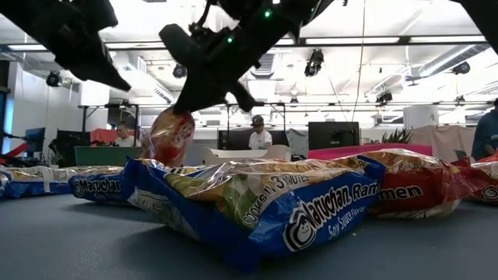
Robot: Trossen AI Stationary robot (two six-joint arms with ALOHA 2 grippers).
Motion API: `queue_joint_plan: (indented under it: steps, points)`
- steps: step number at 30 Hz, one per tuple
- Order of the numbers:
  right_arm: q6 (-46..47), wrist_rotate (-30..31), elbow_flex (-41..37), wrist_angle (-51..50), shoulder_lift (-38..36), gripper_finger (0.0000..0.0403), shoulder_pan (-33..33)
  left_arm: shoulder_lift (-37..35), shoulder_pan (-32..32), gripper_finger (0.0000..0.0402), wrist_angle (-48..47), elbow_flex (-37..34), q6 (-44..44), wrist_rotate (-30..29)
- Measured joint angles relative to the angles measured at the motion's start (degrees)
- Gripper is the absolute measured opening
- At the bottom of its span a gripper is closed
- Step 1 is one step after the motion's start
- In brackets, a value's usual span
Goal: Sort Maruchan noodles
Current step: Put the red noodle pack into the pink bin
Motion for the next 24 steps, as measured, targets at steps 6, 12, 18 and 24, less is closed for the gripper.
queue_joint_plan:
  steps: [6, 12, 18, 24]
  points:
    - [-1.8, 3.9, 0.0, -3.7, -2.9, 0.0008, 0.7, -3.1, -0.1, 0.0000, 0.0, -0.1, -1.2, -1.0]
    - [-1.8, 6.6, 0.0, -9.2, -6.8, 0.0008, 0.7, -3.1, -0.1, 0.0000, 0.0, -0.2, -1.5, -1.0]
    - [-1.8, 11.2, 0.0, -18.3, -10.8, 0.0008, 0.6, -2.6, -0.1, 0.0000, 0.0, -0.2, -1.5, -1.0]
    - [-1.3, 14.9, 0.0, -26.9, -15.3, 0.0008, 0.6, -2.8, -0.2, 0.0000, 0.3, -0.3, -1.7, -1.0]
